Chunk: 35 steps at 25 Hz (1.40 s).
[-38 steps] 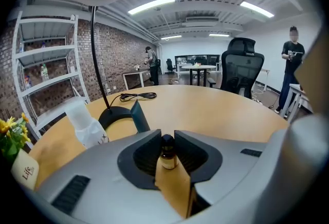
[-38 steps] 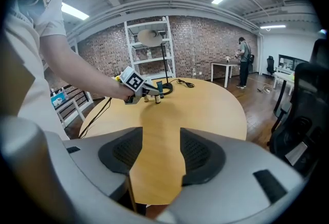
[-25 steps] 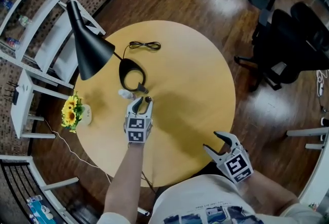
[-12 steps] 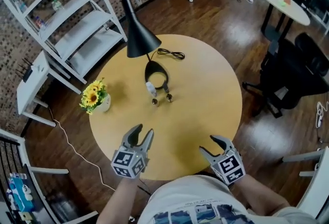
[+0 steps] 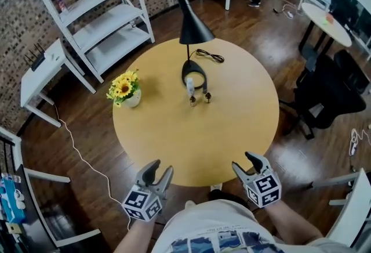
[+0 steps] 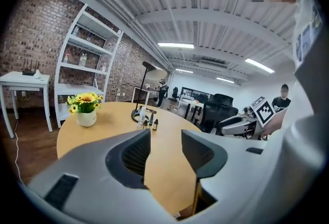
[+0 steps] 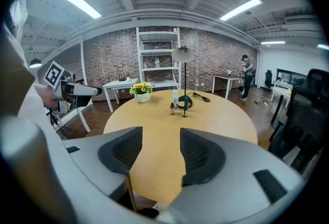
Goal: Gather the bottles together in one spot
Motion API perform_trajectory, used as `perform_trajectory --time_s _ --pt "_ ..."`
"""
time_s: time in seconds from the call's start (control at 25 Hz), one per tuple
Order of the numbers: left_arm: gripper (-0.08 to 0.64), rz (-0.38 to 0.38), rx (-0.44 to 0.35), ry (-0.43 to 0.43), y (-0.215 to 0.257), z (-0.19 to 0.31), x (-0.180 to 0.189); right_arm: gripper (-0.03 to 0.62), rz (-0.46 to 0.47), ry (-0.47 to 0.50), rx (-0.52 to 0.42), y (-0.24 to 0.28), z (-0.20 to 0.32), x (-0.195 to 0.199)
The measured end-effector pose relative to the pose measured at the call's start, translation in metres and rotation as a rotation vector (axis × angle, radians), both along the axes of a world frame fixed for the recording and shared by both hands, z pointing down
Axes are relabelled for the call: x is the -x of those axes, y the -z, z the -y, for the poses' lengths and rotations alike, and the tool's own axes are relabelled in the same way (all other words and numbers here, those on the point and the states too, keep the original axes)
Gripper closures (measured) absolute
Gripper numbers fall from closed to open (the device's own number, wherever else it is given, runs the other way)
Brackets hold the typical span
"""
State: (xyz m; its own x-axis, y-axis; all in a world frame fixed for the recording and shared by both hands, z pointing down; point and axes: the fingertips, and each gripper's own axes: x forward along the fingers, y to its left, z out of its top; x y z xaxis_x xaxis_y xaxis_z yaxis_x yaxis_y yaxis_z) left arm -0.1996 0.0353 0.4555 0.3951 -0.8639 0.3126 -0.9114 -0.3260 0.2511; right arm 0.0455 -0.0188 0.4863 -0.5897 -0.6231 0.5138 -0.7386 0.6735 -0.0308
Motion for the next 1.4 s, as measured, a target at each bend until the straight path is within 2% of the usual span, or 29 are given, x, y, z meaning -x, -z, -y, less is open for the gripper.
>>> perform_trajectory --time_s 0.2,0.6,0.84,1.08,1.4 --pt "0.393 -0.012 -0.011 -0.028 0.004 -0.04 0.009 0.336 -0.043 -0.022 -0.013 0.007 -0.049 0.011" --pt "0.391 -0.016 0.006 -0.061 0.0 -0.112 0.018 0.336 -0.059 -0.072 -0.027 0.018 -0.125 0.017" --pt "0.371 -0.065 -0.01 -0.061 0.004 -0.133 0.021 0.336 -0.057 -0.082 -0.043 0.023 -0.144 0.018" --pt "0.371 -0.015 -0.053 -0.055 0.013 -0.141 0.027 0.339 -0.044 -0.107 -0.054 0.03 -0.147 0.018" --pt "0.371 -0.007 -0.049 -0.053 0.012 -0.145 0.028 0.341 -0.076 -0.096 -0.064 0.031 -0.151 0.02"
